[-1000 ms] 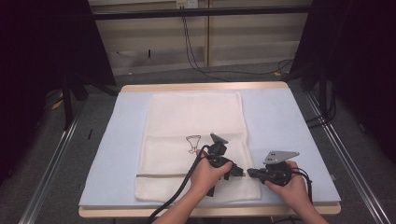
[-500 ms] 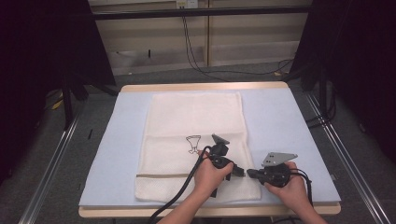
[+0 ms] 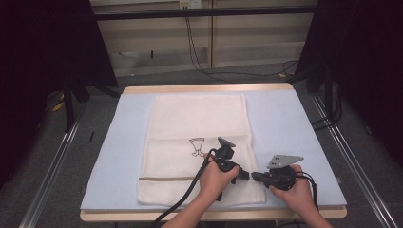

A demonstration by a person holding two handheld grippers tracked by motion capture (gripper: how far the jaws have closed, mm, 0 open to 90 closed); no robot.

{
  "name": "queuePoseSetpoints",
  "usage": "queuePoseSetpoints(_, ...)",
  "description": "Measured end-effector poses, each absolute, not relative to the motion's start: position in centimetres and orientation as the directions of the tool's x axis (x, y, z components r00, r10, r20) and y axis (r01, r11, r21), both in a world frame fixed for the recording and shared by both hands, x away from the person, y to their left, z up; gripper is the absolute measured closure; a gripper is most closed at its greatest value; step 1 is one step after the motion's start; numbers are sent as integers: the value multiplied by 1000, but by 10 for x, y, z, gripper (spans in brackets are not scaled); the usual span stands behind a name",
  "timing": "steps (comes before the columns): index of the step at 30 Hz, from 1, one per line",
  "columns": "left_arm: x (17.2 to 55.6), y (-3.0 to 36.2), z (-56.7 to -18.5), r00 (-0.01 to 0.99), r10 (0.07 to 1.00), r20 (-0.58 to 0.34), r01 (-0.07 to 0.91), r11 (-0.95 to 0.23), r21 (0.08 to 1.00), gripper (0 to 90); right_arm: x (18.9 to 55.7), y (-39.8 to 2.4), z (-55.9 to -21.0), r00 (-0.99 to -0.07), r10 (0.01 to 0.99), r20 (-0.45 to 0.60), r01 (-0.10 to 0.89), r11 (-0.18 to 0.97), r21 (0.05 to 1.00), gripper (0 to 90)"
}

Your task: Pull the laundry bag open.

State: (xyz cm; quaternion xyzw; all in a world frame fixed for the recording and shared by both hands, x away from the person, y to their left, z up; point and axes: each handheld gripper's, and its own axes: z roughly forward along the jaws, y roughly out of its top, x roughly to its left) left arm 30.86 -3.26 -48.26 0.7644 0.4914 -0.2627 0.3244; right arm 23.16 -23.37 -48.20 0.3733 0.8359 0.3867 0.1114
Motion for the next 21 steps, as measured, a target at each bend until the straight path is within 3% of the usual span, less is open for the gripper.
queuePoseSetpoints(6,309,-29,-483,380,565,-733,920,-310,238,877,231,-233,-482,-691,716,103,545,422,724,900)
queuePoseSetpoints(21,317,22,-472,377,573,-728,920,-324,222,876,232,-234,-482,-688,716,114,552,415,724,900)
